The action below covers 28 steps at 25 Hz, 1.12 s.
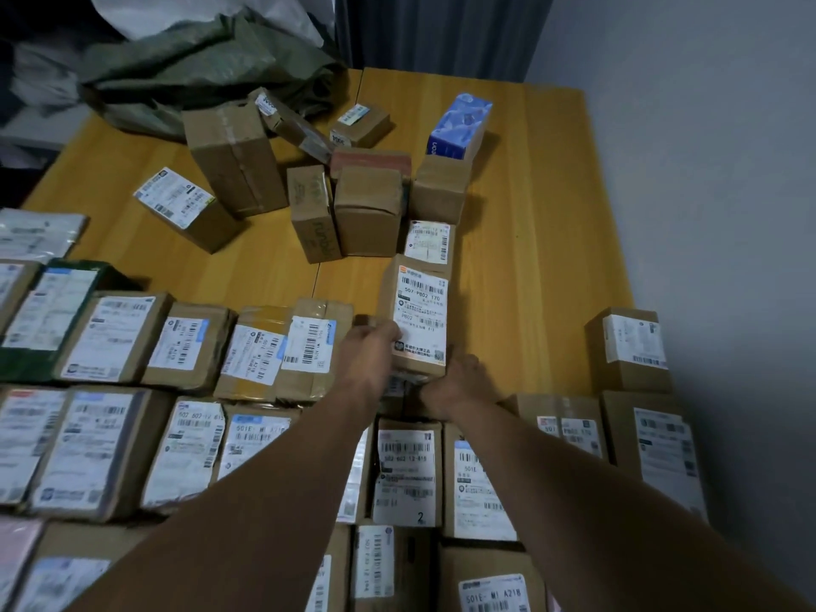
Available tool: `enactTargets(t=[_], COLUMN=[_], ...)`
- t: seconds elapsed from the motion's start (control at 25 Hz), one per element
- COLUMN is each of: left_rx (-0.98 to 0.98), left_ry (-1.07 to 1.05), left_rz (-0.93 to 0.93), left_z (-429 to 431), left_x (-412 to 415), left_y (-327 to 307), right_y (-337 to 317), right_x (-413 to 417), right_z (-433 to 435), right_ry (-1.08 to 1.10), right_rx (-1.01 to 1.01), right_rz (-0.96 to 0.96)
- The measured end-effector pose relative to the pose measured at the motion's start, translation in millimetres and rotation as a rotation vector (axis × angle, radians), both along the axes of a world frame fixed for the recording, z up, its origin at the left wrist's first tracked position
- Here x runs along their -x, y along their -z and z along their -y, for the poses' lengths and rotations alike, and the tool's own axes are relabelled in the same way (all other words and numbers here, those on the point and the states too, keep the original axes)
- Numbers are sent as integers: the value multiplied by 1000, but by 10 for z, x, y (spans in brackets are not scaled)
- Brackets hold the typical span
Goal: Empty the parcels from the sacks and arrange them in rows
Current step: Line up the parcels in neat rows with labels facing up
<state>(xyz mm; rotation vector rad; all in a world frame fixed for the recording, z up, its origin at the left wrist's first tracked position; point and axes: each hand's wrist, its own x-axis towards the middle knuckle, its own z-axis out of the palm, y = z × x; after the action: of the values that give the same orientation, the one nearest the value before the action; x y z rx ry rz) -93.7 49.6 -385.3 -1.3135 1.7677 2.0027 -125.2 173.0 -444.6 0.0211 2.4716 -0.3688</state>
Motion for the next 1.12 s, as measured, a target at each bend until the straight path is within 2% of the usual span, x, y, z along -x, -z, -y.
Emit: enactTargets(t=[0.16, 0.28, 0.52, 0.6, 0.72, 0.84, 0.96, 1.12], left_rx=[-29, -18, -24, 2, 41, 128, 314, 440], left_ry=[-11, -21, 49, 99, 163, 278, 452, 509], left_rz=[24, 40, 132, 153, 157, 199, 225, 228], left_z=[-44, -102, -155, -189, -275, -375, -439, -396], left_x=[10, 32, 21, -7, 0, 30, 29, 24], left_y=[113, 100, 115, 139, 176, 186, 160, 190], right_y=[-17, -63, 47, 40, -57, -108, -108, -94], right_x=[160, 299, 313, 387, 571, 645, 615, 544], right_z=[-129, -231, -252, -308, -450, -590, -604, -521], right_ry=[-41, -44, -71, -14, 192, 248, 229, 175], right_rx=[-27, -85, -122, -91, -21, -16, -14, -19], right_rz=[-18, -128, -84, -115, -102, -105, -80, -79])
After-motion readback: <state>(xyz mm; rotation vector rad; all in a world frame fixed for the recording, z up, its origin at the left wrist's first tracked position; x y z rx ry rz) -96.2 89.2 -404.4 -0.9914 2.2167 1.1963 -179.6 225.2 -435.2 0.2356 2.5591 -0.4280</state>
